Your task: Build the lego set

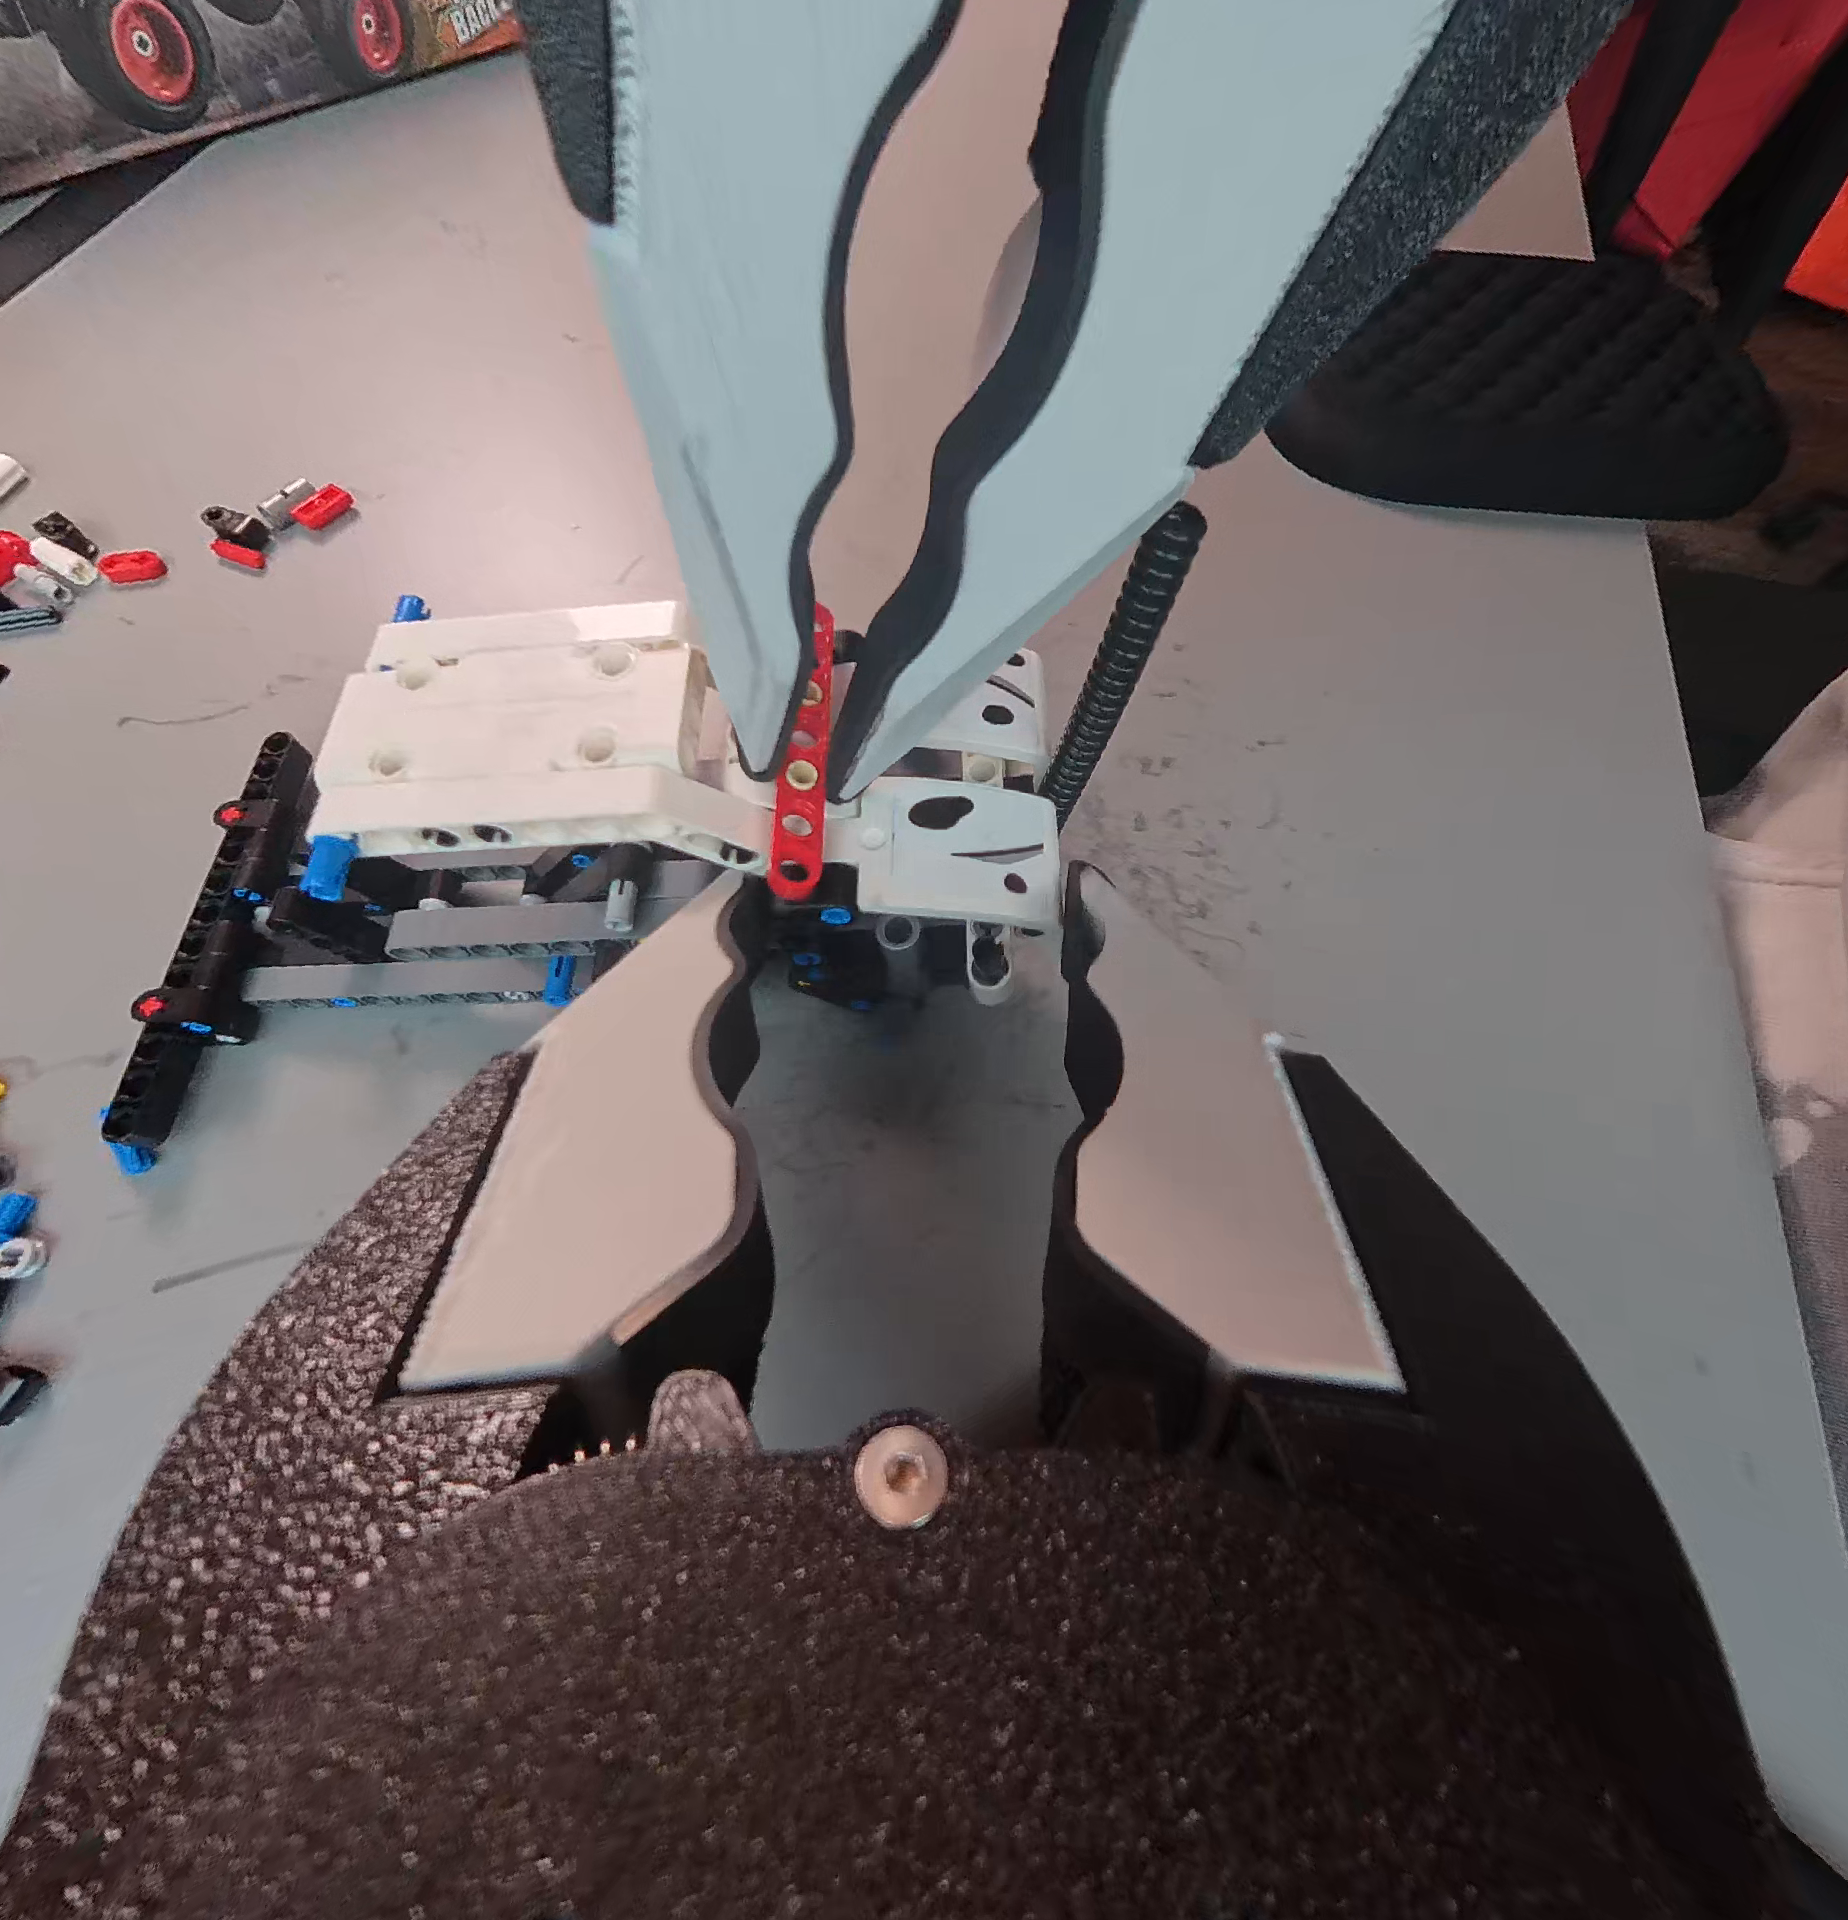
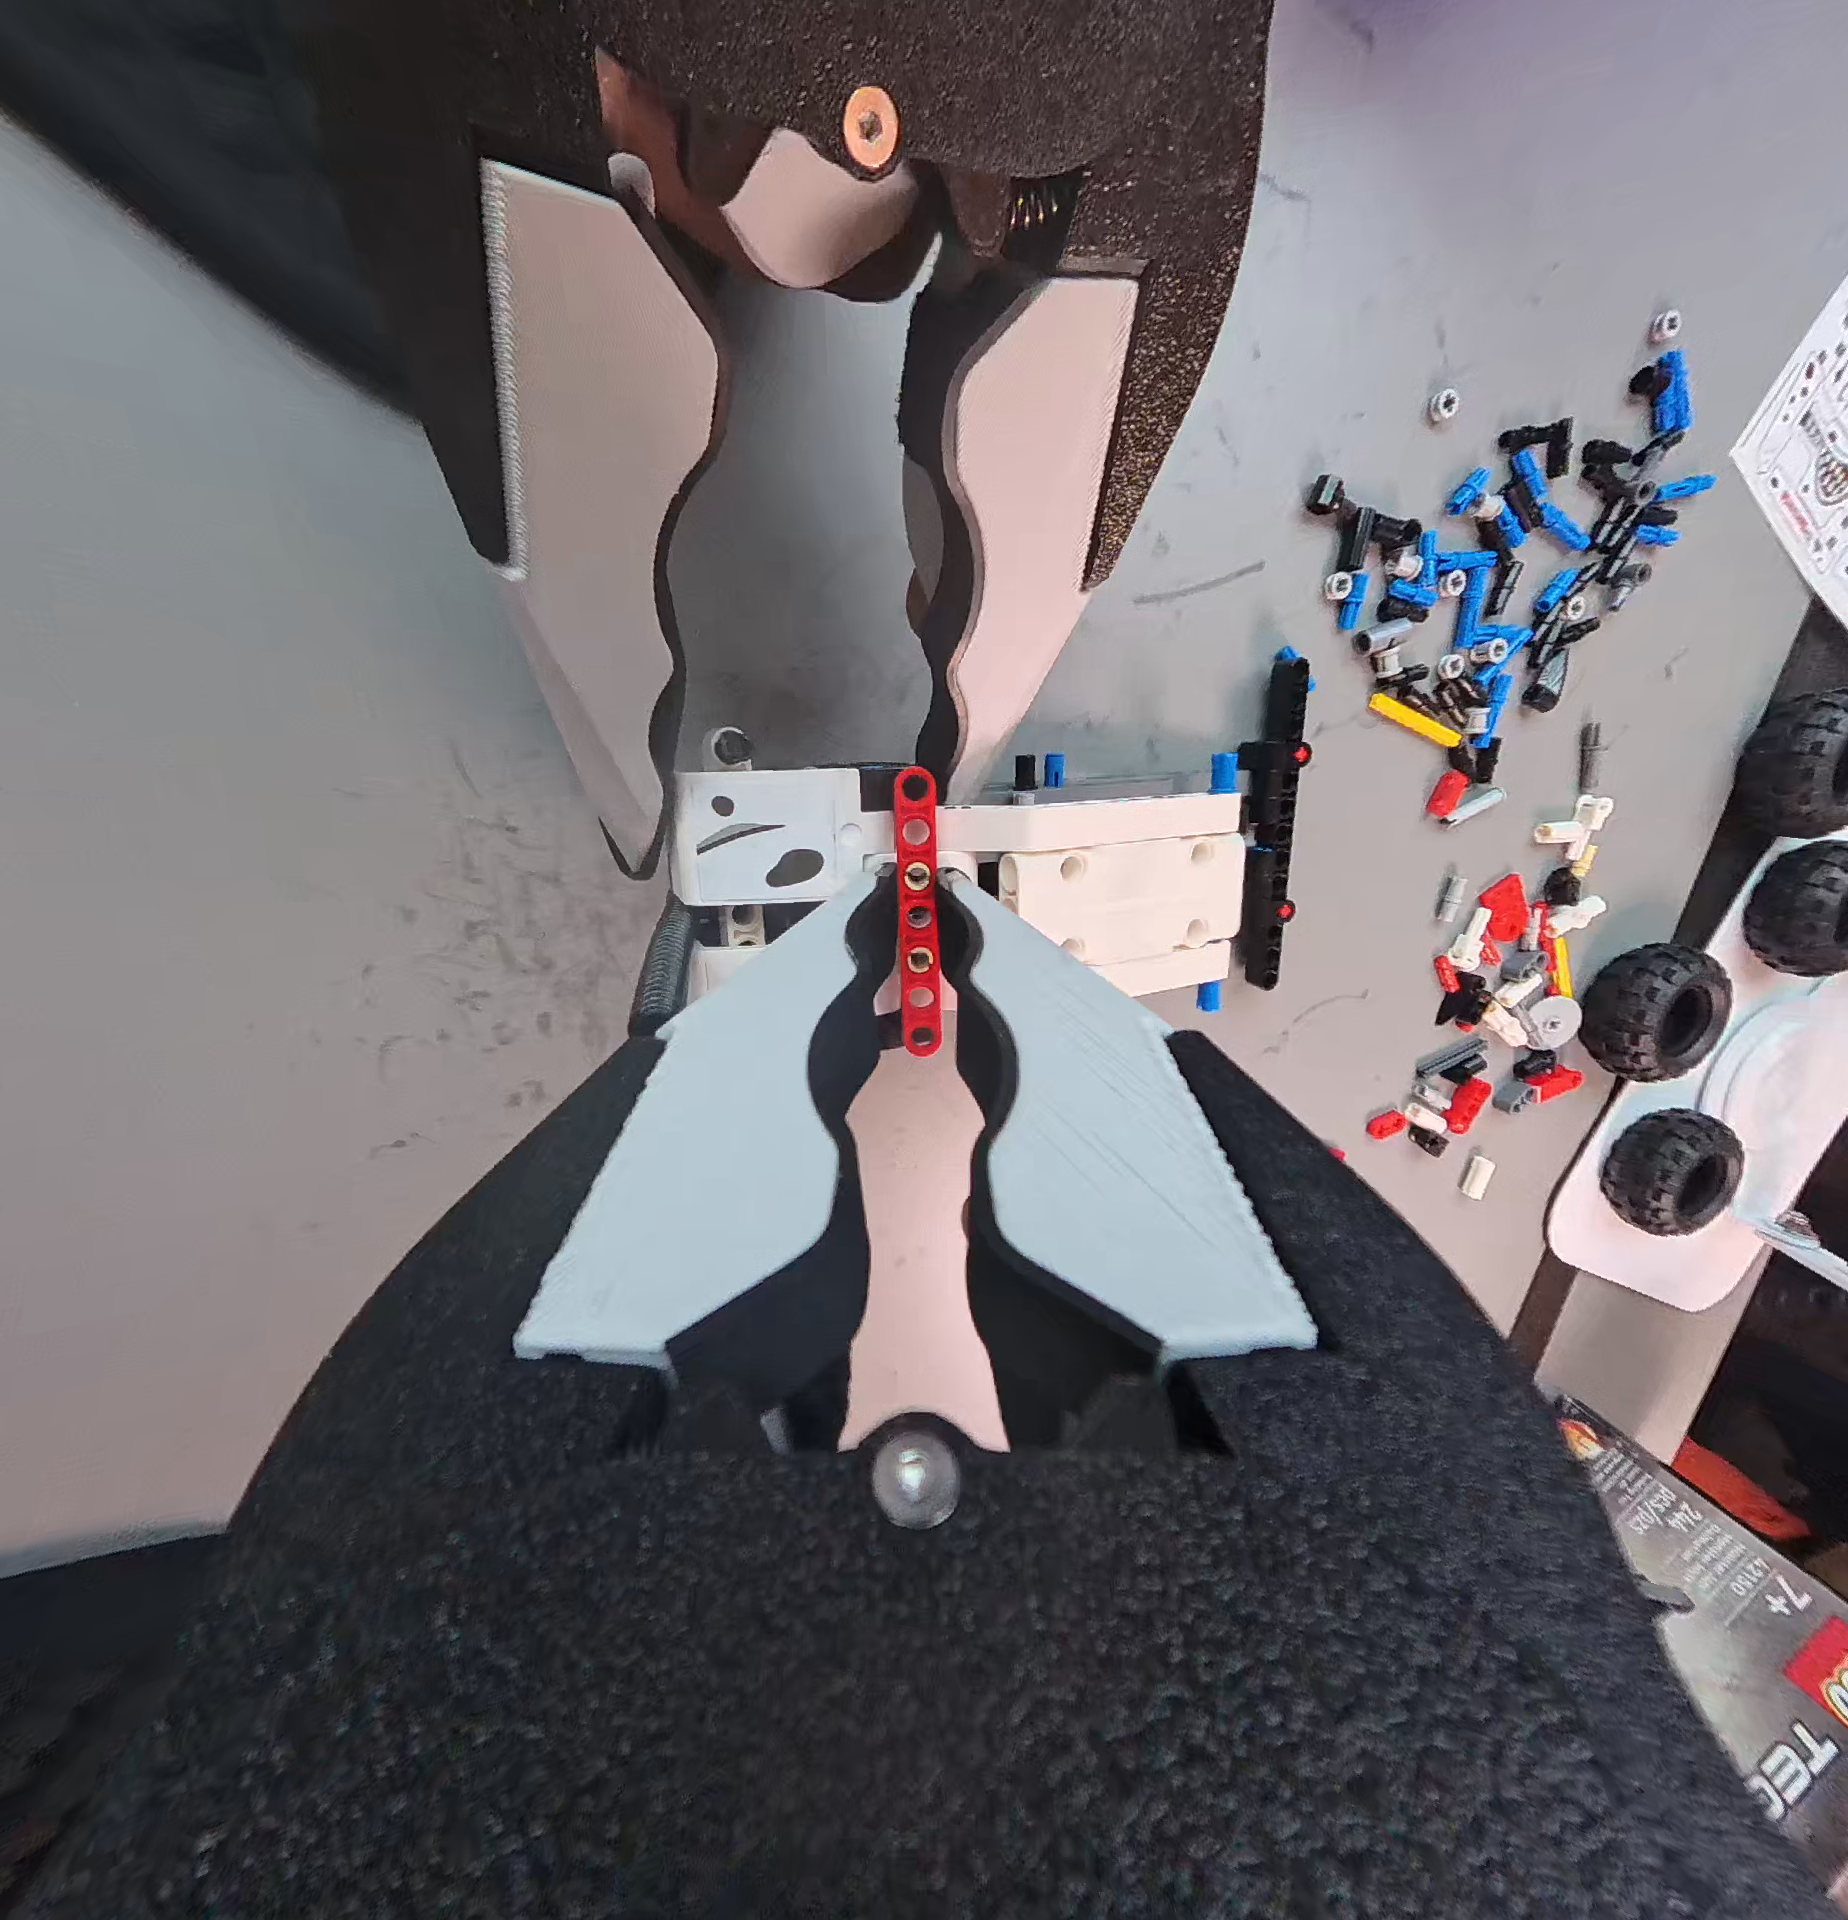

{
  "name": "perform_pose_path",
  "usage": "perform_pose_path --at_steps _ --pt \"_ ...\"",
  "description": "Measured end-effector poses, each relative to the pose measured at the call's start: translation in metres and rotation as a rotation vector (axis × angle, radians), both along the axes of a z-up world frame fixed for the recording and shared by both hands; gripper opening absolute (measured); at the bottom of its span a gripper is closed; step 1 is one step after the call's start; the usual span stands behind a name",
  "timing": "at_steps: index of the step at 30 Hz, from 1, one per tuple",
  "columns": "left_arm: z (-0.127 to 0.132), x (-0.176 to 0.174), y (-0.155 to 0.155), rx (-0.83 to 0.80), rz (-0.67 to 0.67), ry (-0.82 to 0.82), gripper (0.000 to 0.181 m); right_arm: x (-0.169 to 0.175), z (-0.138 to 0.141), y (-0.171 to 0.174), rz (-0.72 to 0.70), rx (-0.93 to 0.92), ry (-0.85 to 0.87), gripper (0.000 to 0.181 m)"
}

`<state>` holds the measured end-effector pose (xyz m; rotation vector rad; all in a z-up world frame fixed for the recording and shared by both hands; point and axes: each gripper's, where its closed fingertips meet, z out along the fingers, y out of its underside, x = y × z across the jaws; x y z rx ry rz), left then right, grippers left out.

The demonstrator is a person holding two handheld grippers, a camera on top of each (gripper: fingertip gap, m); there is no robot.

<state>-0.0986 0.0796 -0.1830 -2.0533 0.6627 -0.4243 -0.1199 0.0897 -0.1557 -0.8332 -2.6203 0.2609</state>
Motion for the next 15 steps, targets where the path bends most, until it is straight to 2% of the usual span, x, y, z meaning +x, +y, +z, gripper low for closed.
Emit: perform_pose_path --at_steps 6,15 --pt "0.0004 -0.0004 0.0004 0.002 0.003 0.003 0.058 -0.0035 0.0057 -0.0011 -0.004 -0.082 0.085 0.010" --pt "0.0001 -0.0018 0.0009 0.003 0.014 0.004 0.056 -0.0045 0.0015 -0.0029 -0.046 -0.085 -0.018 0.006"
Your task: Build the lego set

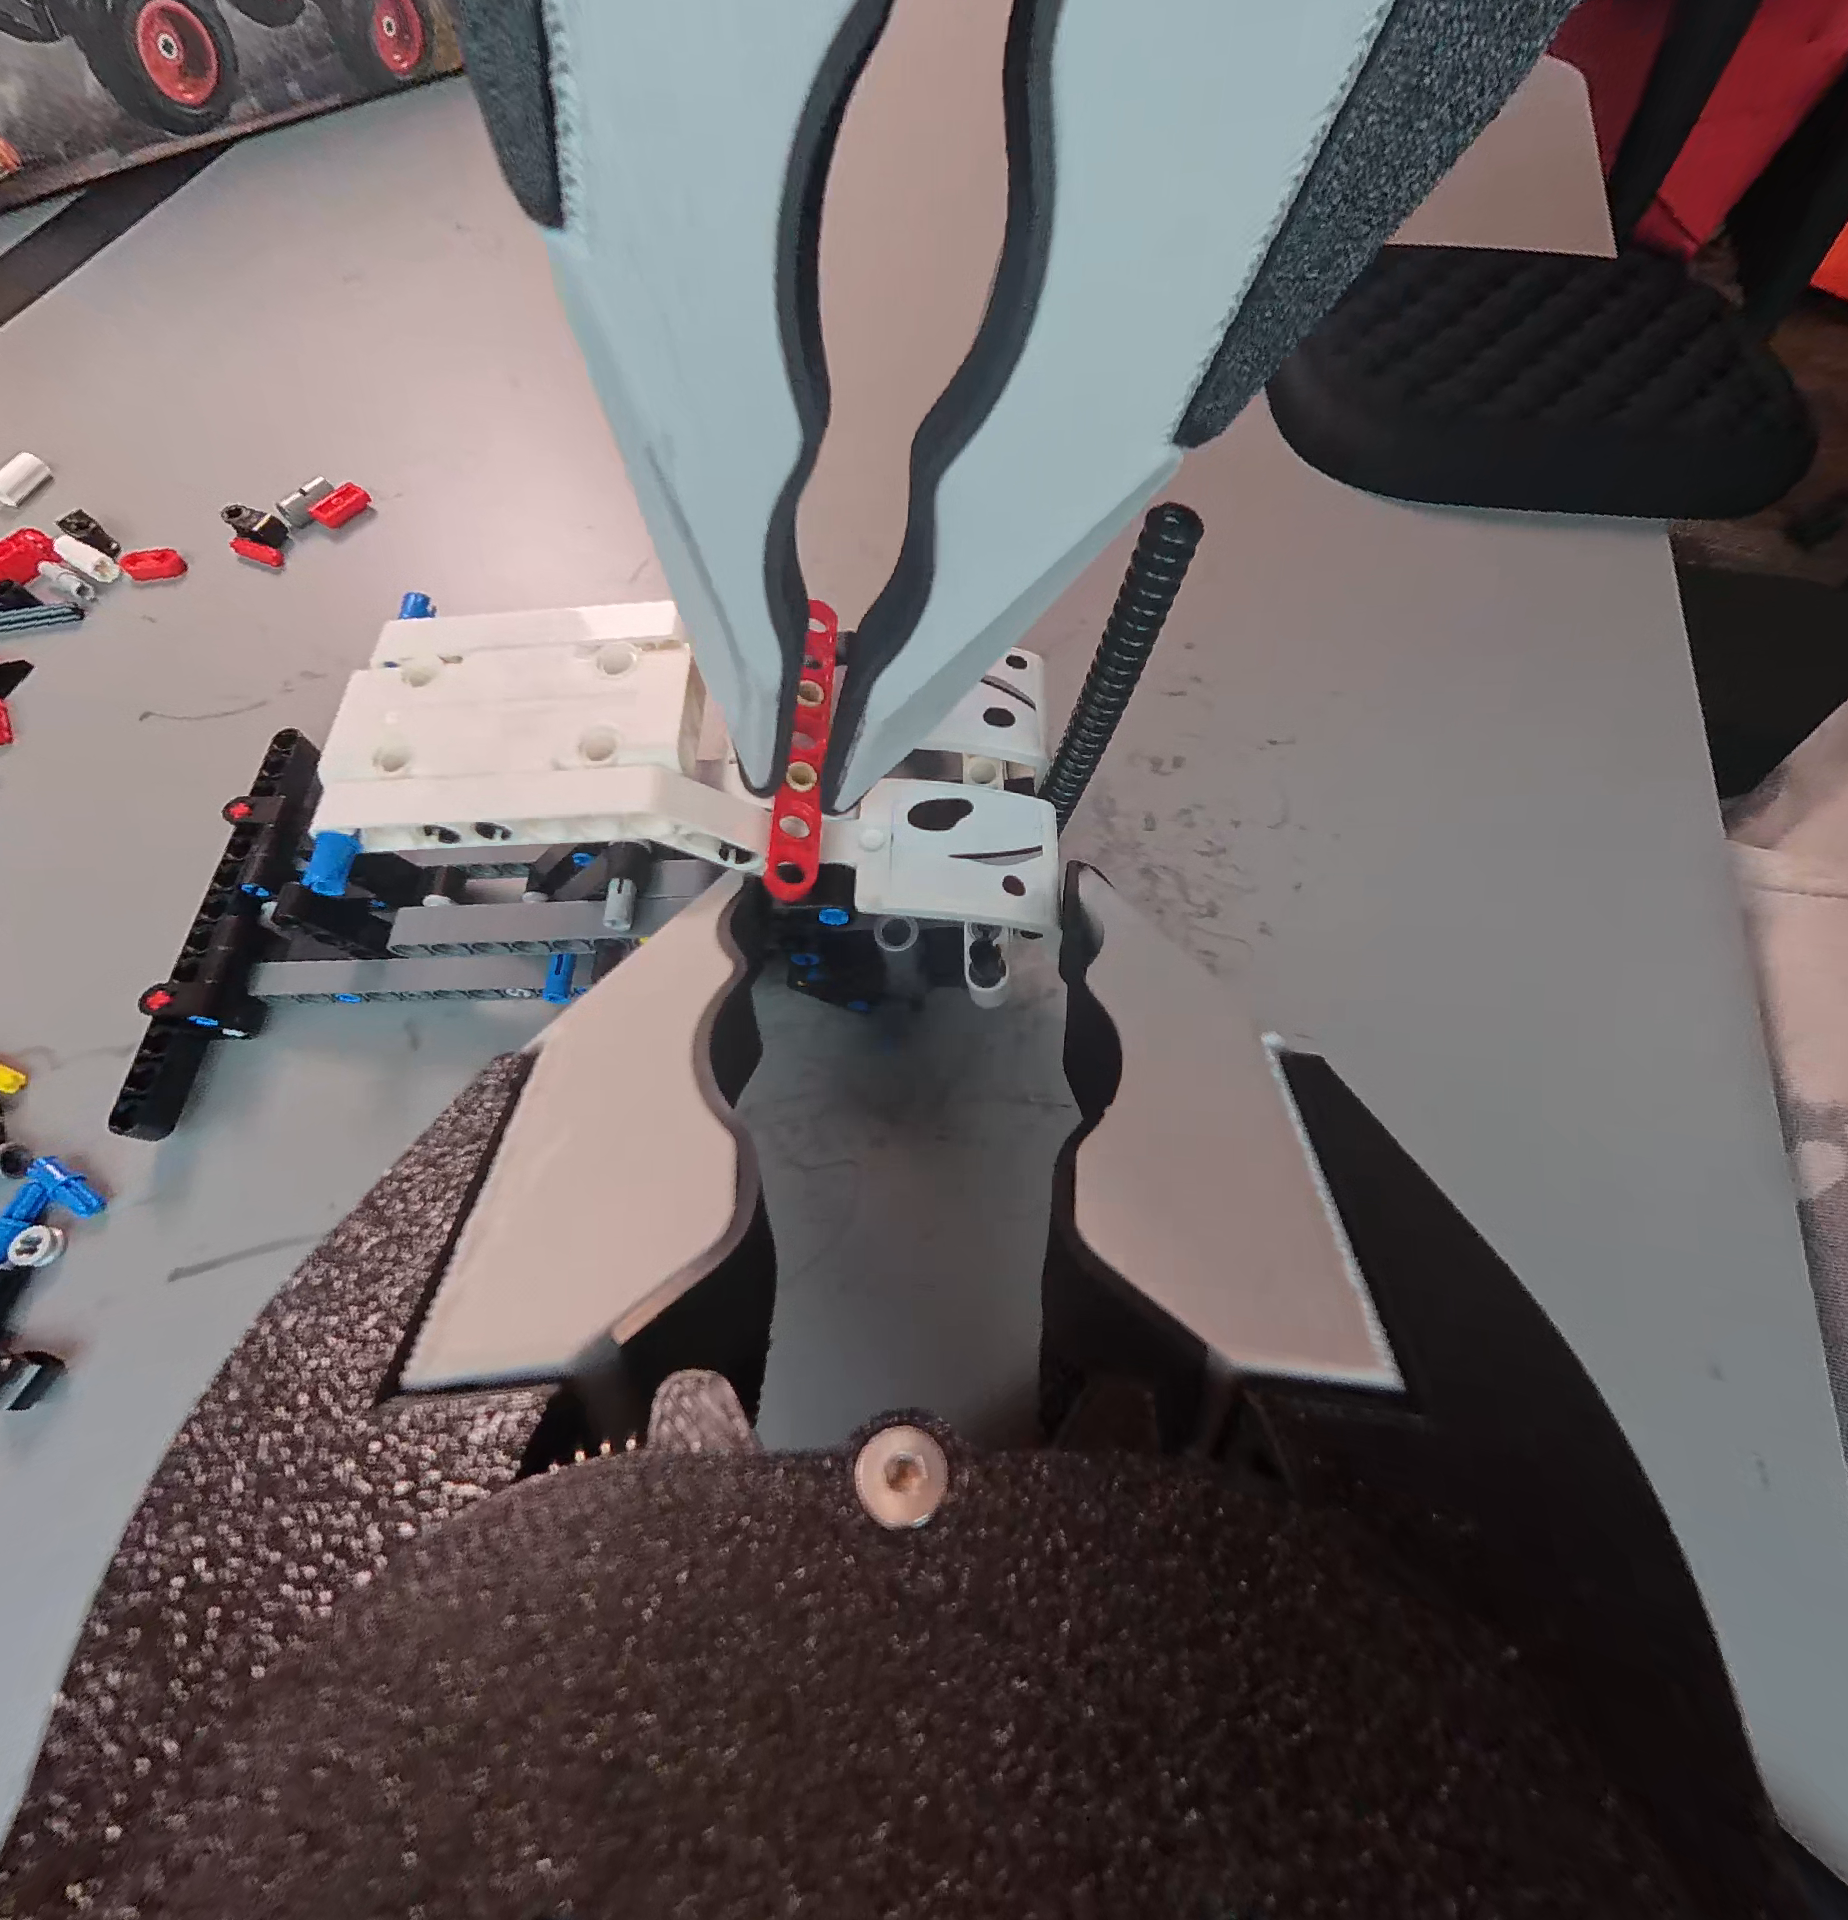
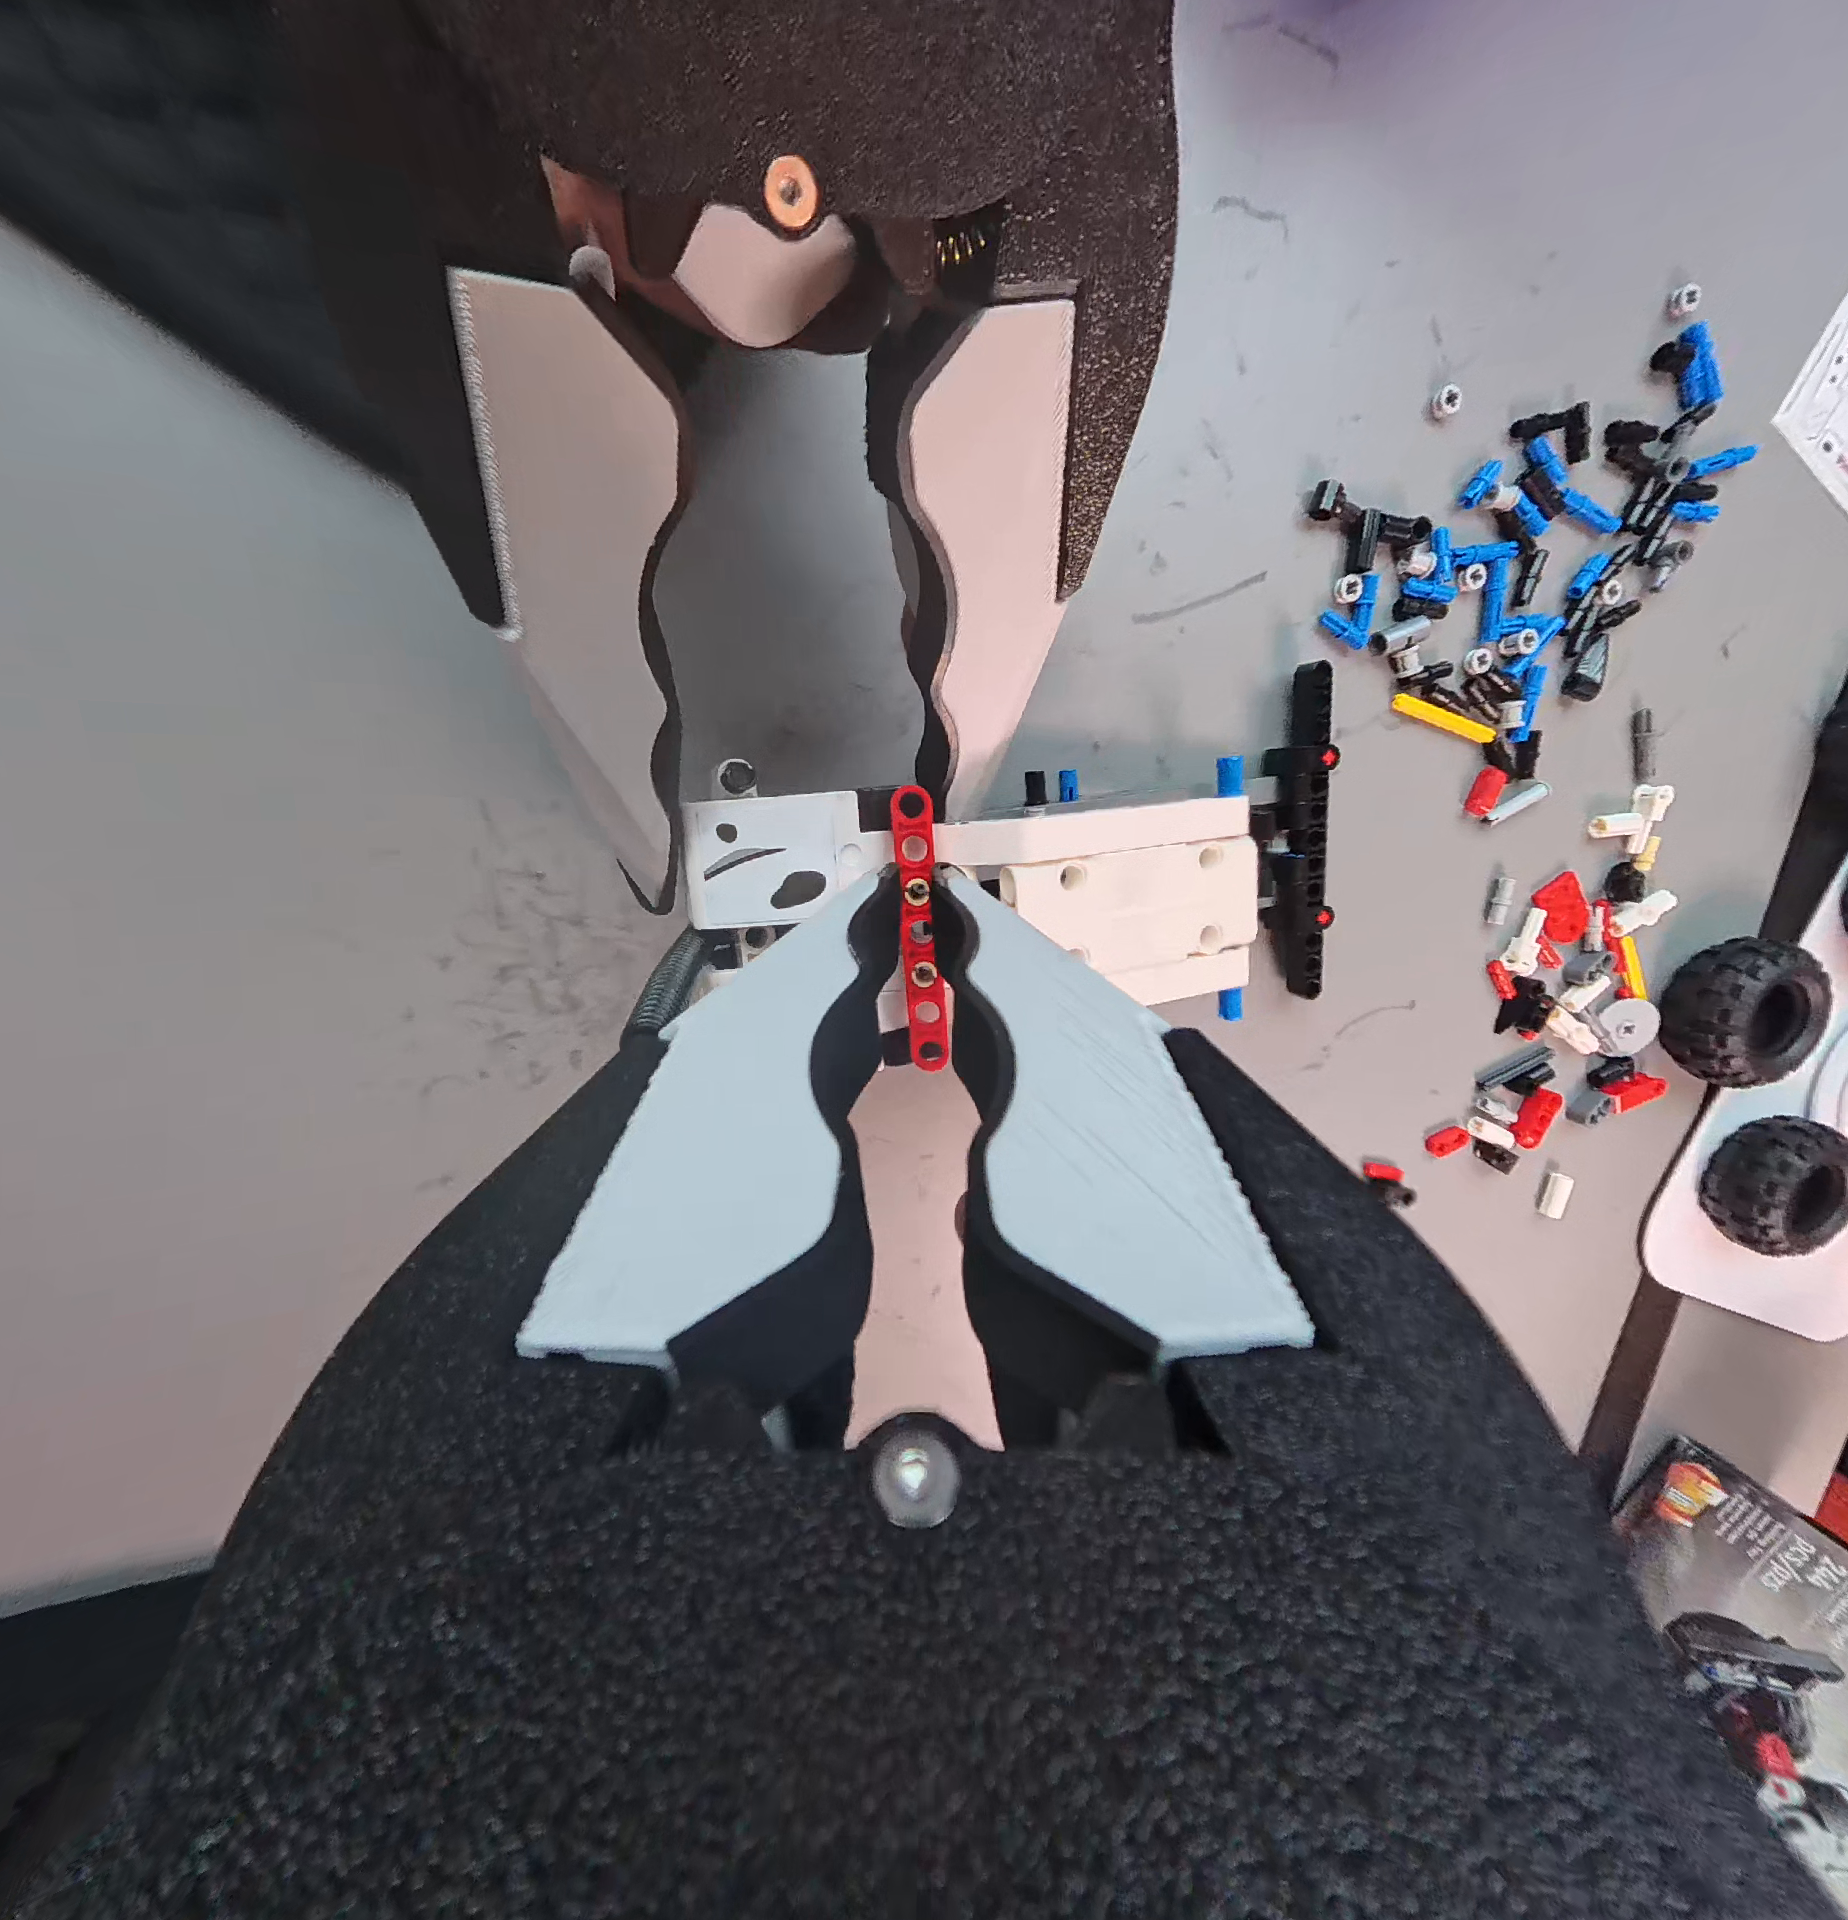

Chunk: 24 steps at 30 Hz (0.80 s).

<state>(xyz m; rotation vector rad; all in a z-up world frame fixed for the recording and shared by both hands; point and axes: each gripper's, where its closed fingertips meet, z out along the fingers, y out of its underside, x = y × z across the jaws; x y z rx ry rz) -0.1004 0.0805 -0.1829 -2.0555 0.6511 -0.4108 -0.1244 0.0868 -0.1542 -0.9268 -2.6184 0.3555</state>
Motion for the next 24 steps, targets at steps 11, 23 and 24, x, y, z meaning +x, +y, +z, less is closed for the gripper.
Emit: perform_pose_path --at_steps 11,23,24 --pt "0.000 -0.002 0.002 0.017 0.023 0.031 0.057 0.004 0.104 0.029 -0.448 -0.565 0.631 0.035" --pt "-0.006 0.027 0.018 0.037 0.052 0.200 0.072 0.041 0.009 0.033 -1.066 -0.607 0.751 0.082" --pt "-0.005 0.025 0.016 0.042 0.044 0.223 0.074 0.039 0.002 0.035 -1.059 -0.591 0.712 0.082"
